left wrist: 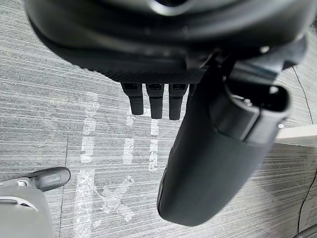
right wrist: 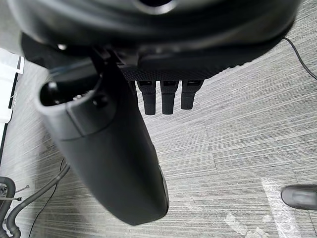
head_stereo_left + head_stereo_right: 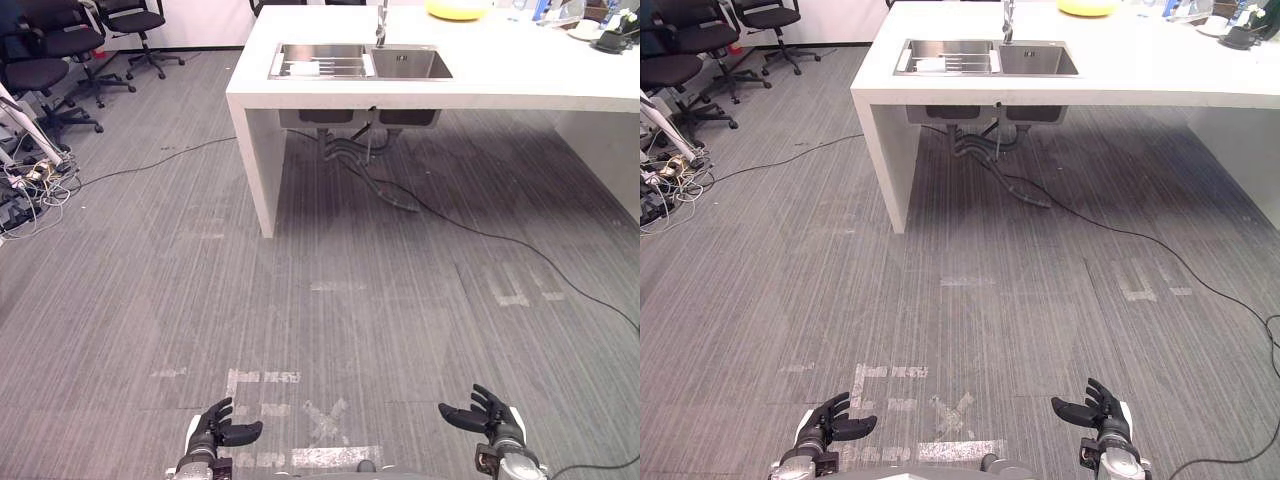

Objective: Walk over to the sink, pick up the cup, carry it to the dishwasher, place the cup inside the dishwasher, then close the dishwasher door

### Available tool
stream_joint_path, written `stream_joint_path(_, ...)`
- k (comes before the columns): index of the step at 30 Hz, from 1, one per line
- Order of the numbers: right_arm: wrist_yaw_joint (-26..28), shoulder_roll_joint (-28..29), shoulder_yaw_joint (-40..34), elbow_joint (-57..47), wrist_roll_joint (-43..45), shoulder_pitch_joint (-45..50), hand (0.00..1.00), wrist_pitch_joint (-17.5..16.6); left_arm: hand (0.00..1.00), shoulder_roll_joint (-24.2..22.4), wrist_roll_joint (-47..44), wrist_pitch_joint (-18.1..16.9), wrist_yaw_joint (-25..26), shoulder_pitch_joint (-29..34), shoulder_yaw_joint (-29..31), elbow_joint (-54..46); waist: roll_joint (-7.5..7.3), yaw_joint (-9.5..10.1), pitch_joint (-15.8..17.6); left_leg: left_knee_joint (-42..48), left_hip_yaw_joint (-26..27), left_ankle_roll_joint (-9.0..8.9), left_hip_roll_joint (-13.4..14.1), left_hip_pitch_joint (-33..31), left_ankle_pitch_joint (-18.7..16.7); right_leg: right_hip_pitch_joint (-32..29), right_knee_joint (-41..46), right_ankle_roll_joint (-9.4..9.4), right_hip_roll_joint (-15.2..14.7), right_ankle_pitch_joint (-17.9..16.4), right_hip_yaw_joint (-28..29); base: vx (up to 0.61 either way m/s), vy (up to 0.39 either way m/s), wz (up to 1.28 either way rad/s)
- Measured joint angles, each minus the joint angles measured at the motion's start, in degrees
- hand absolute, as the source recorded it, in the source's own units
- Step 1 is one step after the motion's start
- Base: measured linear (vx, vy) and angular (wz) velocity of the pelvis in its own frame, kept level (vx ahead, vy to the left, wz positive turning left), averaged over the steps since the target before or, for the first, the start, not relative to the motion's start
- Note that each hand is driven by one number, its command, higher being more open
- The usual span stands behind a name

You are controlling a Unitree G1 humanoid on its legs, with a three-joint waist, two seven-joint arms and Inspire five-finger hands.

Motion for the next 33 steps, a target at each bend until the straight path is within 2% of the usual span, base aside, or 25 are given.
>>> stream_joint_path(9,-0.01,0.01,-0.09,0.56,0.66,-0.01,0.9,0.02,0.9,-0.06,-0.1,-0.05,0.0,0.83,-0.15,-0.33,0.27,0.02,-0.12,-0.75,0.12,0.7,-0.1,-0.34,0.45,-0.69,-0.33,-0.63,0.03,0.41,-0.16,-0.01,-0.002,0.0)
stream_joint_path(17,-0.05,0.09,-0.04,0.58,0.95,-0.36,0.9,0.02,0.9,-0.53,-1.28,-0.41,0.12,1.42,-0.28,-2.41,1.22,0.0,-0.7,-1.37,0.32,0.75,-0.2,-0.58,0.53,-1.2,-0.52,-0.7,0.03,0.46,-0.25,0.0,0.0,0.0)
stream_joint_path(23,-0.32,0.24,0.03,0.84,0.97,-3.51,0.9,0.03,0.9,-0.73,-2.44,-0.84,0.42,1.13,-0.28,-3.13,1.1,0.15,-0.33,-0.17,2.5,0.49,-0.03,-2.43,0.13,-4.67,2.02,-0.69,-0.03,0.03,1.91,-0.02,0.009,-0.17)
stream_joint_path(24,-0.35,0.28,0.03,0.84,0.97,-4.03,0.9,0.03,0.9,-0.79,-2.45,-0.84,0.61,1.2,-0.28,-3.63,1.06,0.19,-0.11,0.53,2.89,0.58,0.04,-2.91,-0.41,-5.5,3.39,-1.0,-0.09,-0.72,2.3,-0.04,0.018,-0.32)
stream_joint_path(25,-0.5,0.29,0.04,0.81,0.97,-4.67,0.9,0.02,0.9,-0.98,-2.5,-0.85,0.88,1.07,-0.3,-4.53,0.99,0.19,0.69,2.65,3.44,1.9,0.18,-3.81,-1.73,-7.68,7.86,-1.45,-0.4,-3.11,2.69,-0.06,0.014,-0.19)
stream_joint_path(26,-0.53,0.33,0.08,0.82,0.96,-4.66,0.9,0.04,0.9,-1.05,-2.74,-0.89,1.0,0.96,-0.57,-5.23,0.73,0.2,1.38,5.03,3.58,2.78,-0.01,-4.36,-3.61,-9.94,13.62,-0.88,-1.24,-6.88,2.68,-0.07,0.015,-0.11)
stream_joint_path(27,-0.56,0.38,0.1,0.82,0.96,-4.41,0.9,0.05,0.9,-1.02,-3.0,-0.91,1.06,0.98,-0.86,-5.42,0.4,0.2,1.59,6.32,3.64,3.07,-0.27,-4.59,-4.64,-11.16,16.78,-0.74,-1.99,-8.8,2.55,-0.07,0.031,-0.02)
stream_joint_path(28,-0.58,0.38,0.17,0.82,0.96,-4.11,0.9,0.08,0.9,-1.0,-3.55,-0.9,1.21,1.18,-1.38,-5.91,-0.06,0.18,1.88,8.18,3.77,3.43,-0.85,-4.72,-6.01,-12.55,21.24,-0.35,-3.43,-11.43,2.13,-0.02,0.065,-0.01)
stream_joint_path(29,-0.87,0.34,0.34,0.95,0.96,-3.66,0.9,0.28,0.9,-1.01,-3.73,-0.9,1.2,1.42,-2.28,-6.36,-0.99,-0.02,2.35,9.94,3.78,4.54,-1.85,-4.99,-8.28,-14.33,26.6,0.49,-5.51,-14.17,1.36,0.05,0.074,-0.02)
stream_joint_path(31,-1.1,0.45,0.7,1.05,0.96,-3.72,0.9,0.63,0.9,-1.0,-3.84,-0.89,1.21,1.34,-2.4,-6.51,-0.93,-0.14,2.47,9.99,3.71,4.73,-2.29,-4.85,-8.83,-15.91,31.03,1.2,-6.81,-14.57,0.35,0.15,0.042,0.0)
stream_joint_path(32,-1.1,1.27,1.44,1.53,0.96,-3.84,0.9,1.03,0.9,-0.21,-4.41,-0.88,1.36,0.98,-2.4,-7.17,-0.88,-0.22,3.35,9.34,3.51,5.41,-2.26,-2.93,-8.89,-21.46,43.02,2.39,-9.2,-13.3,-2.74,0.17,0.004,0.05)
stream_joint_path(33,-1.01,1.44,1.89,2.18,0.95,-3.85,0.9,1.13,0.9,0.05,-4.69,-0.85,1.47,0.99,-2.39,-7.24,-1.32,-0.37,3.73,8.99,3.31,5.33,-1.91,-2.17,-9.01,-22.12,43.99,1.4,-9.4,-14.13,-3.84,0.23,-0.031,0.07)
